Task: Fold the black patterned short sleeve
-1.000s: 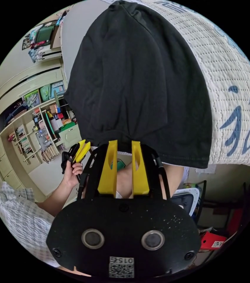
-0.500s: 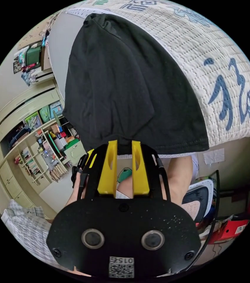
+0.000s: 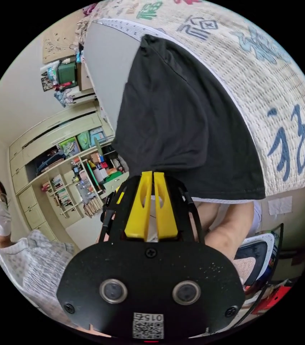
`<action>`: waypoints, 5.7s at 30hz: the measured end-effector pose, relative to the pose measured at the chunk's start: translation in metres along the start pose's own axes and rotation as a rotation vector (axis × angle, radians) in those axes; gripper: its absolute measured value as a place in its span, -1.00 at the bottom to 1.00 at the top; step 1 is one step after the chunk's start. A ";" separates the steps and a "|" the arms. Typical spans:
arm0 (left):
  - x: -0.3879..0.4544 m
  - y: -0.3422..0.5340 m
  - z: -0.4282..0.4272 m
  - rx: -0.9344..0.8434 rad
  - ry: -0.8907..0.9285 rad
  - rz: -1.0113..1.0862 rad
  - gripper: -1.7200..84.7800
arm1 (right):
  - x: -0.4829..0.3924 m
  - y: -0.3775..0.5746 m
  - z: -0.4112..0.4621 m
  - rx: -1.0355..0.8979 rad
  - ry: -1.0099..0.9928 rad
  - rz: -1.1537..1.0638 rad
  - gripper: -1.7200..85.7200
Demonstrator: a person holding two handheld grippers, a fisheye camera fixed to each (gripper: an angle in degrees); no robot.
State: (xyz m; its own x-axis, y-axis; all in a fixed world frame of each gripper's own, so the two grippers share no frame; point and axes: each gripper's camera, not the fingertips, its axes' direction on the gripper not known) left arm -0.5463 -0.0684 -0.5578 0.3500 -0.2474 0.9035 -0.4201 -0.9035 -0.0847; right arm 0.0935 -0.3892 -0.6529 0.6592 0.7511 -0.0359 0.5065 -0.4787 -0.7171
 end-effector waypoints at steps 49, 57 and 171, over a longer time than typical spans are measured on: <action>0.274 -0.121 0.345 -0.347 -0.848 1.232 -0.92 | -0.370 -0.219 -0.043 -0.254 1.062 -1.054 -0.91; 0.290 -0.199 0.246 -0.112 -0.568 0.956 -0.96 | -0.359 -0.262 -0.208 0.117 0.797 -0.709 -0.95; 0.336 -0.131 0.506 -0.373 -0.598 1.003 -0.86 | 0.093 -0.216 -0.029 0.234 0.313 -0.165 -0.79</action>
State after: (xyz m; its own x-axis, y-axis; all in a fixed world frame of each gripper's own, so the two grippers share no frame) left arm 0.0493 -0.2104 -0.4560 0.0213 -0.9862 0.1643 -0.9043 -0.0891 -0.4175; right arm 0.0615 -0.2291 -0.4810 0.7352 0.6174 0.2799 0.5031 -0.2201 -0.8358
